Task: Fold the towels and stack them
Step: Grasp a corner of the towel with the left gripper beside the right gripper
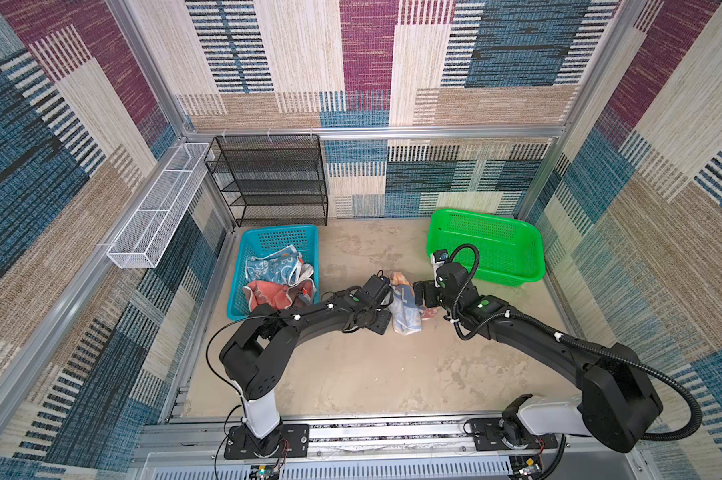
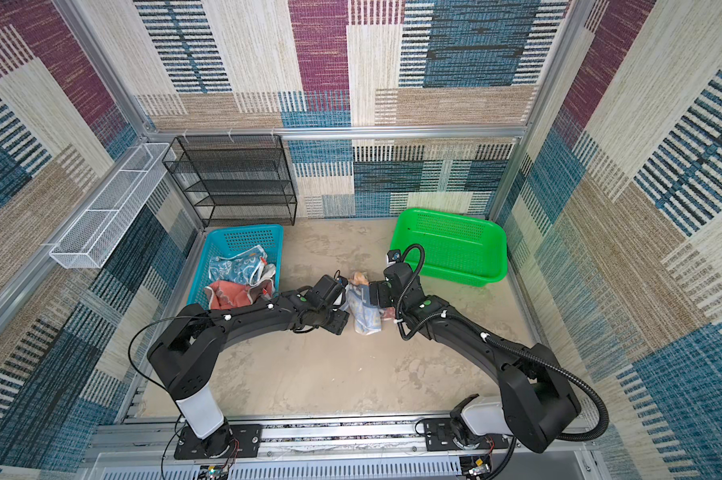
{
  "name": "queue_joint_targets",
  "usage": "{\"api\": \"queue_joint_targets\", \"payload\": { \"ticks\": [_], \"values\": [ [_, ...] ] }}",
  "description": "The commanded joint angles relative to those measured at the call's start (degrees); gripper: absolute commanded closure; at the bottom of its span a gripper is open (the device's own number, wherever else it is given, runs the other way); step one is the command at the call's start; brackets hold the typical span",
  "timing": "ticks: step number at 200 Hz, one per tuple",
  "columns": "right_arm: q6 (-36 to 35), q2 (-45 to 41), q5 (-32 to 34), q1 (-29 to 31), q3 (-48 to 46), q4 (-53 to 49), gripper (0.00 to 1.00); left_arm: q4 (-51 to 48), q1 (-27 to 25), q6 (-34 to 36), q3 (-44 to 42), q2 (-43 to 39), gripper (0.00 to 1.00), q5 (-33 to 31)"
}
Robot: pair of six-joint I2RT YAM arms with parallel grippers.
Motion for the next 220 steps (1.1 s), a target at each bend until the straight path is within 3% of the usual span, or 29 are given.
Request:
{"api": "queue_joint_targets", "payload": {
  "ticks": [1, 40, 82, 91, 114, 179, 220],
  "values": [
    [-0.2, -0.5, -0.6, 0.0, 0.0, 1.2, 0.01, -0.9, 0.2, -2.7, 1.3, 2.0, 0.31, -2.4],
    [-0.4, -0.5, -0.8, 0.0, 0.0, 2.0, 0.01, -2.3, 0.6, -4.1, 3.3, 5.8, 0.4, -4.3],
    [-0.6, 0.0, -1.0, 0.0, -0.1, 2.4, 0.01, -1.4, 1.7, -5.7, 3.6, 7.7, 0.61, -4.4],
    [-0.6, 0.3, -1.0, -0.1, 0.0, 2.3, 0.01, -1.3, 1.9, -5.8, 3.7, 8.1, 0.68, -4.5],
    [0.1, 0.9, 0.1, -0.1, 0.0, 1.6, 0.01, -1.3, 2.4, -6.1, 3.8, 8.2, 1.0, -4.7],
    [3.1, 0.5, -1.1, -3.0, -1.3, -1.8, 0.06, -2.3, 3.0, -6.2, 1.5, 0.3, 1.0, -5.9],
    [-1.1, -2.9, -9.7, -3.0, -3.9, 0.1, 0.16, -5.3, 3.1, -5.0, 2.8, -8.8, 1.0, -4.5]
  ]
}}
